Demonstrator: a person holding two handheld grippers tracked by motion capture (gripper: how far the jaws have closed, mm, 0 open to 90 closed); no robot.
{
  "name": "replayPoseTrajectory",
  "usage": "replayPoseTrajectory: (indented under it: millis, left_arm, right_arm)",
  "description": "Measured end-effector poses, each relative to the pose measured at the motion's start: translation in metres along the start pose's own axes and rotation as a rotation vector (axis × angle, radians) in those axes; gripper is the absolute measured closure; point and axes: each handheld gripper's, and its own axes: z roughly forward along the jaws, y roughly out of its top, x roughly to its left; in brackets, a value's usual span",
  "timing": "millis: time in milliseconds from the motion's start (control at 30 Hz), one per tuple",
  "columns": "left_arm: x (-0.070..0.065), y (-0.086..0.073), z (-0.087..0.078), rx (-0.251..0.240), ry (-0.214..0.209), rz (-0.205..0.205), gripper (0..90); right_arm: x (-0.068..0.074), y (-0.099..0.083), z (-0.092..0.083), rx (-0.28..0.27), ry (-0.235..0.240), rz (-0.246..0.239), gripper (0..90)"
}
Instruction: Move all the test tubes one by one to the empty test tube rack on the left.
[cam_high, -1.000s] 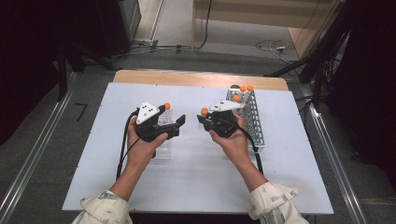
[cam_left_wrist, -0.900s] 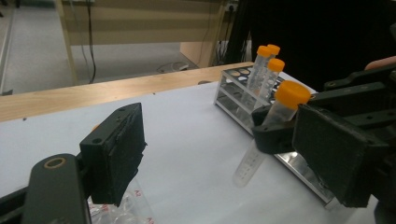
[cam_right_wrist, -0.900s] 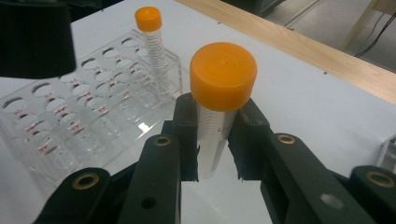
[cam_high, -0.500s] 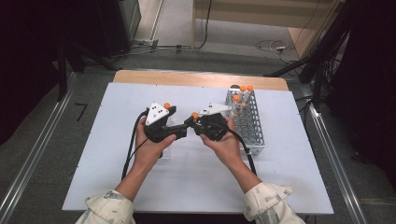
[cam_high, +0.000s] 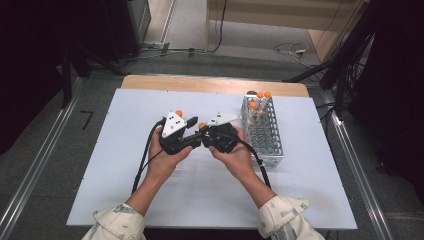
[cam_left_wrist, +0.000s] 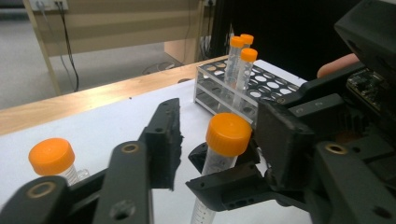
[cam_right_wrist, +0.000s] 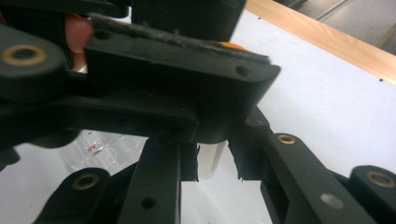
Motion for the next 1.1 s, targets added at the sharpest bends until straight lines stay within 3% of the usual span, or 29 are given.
replayPoseTrajectory:
  millis: [267, 433, 700, 900, 1100]
  left_arm:
    - [-0.001, -0.001, 0.002, 0.015, -0.007, 0.017, 60.0]
    - [-0.002, -0.001, 0.002, 0.014, -0.017, 0.026, 68.8]
    - [-0.001, 0.000, 0.000, 0.004, -0.032, 0.015, 70.2]
    - [0.006, 0.010, -0.006, -0.015, -0.023, -0.016, 70.5]
    - [0.017, 0.025, -0.016, -0.050, 0.004, -0.062, 70.5]
  right_arm:
    - [0.002, 0.000, 0.000, 0.001, 0.007, -0.005, 71.9]
    - [0.004, 0.000, 0.001, 0.003, 0.012, -0.003, 71.9]
    - [0.004, 0.000, 0.000, -0.006, 0.016, -0.006, 71.5]
    - [0.003, 0.000, -0.002, -0.025, 0.016, 0.015, 43.9]
    - [-0.003, -0.002, -0.004, -0.026, -0.012, 0.042, 30.9]
